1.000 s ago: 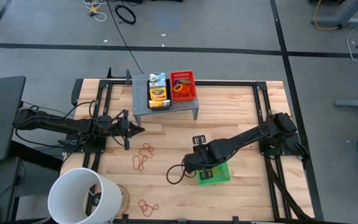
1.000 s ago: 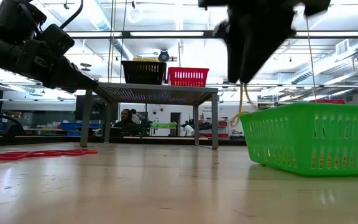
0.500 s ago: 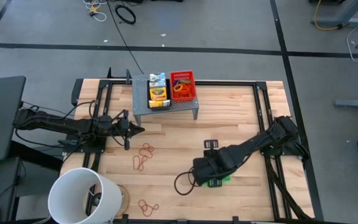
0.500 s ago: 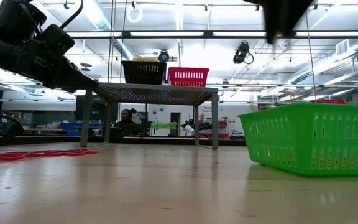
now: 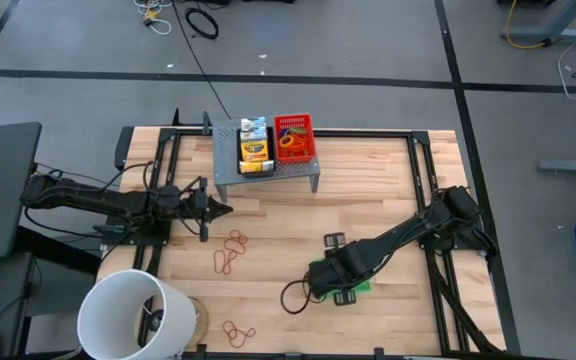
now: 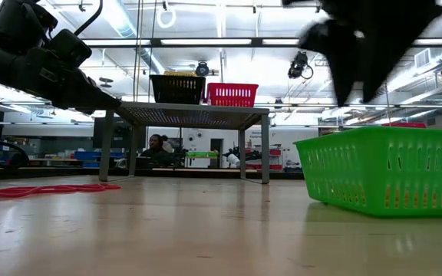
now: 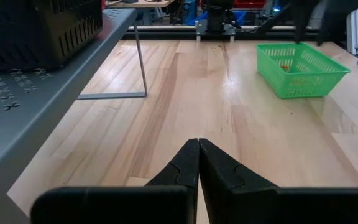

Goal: Pick & Place Office Desk Supplies
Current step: Put the top red rubber band into the green bin

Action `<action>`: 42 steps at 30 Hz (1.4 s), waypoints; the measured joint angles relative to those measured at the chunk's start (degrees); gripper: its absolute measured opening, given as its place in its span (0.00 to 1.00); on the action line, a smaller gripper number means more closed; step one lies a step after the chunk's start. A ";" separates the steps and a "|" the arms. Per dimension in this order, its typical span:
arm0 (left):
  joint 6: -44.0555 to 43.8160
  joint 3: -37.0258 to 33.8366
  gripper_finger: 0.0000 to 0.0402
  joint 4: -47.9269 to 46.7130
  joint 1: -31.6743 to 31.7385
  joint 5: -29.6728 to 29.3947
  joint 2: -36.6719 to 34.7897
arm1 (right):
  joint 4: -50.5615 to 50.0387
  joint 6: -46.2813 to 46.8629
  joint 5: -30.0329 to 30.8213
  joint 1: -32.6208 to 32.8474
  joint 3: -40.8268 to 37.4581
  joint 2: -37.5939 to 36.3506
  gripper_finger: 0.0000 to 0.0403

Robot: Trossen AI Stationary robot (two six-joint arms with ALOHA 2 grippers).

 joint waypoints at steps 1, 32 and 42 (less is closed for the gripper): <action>0.00 0.00 0.03 0.11 0.00 0.00 0.00 | 3.04 -2.17 1.04 -0.02 0.42 -0.01 0.44; -4.85 4.83 0.27 3.05 -5.85 5.53 20.76 | 24.97 -27.44 -2.32 -7.88 0.15 5.88 0.44; -4.74 13.73 0.56 -7.52 -6.43 7.60 38.95 | 14.90 -20.24 -0.42 -7.06 0.15 5.86 0.44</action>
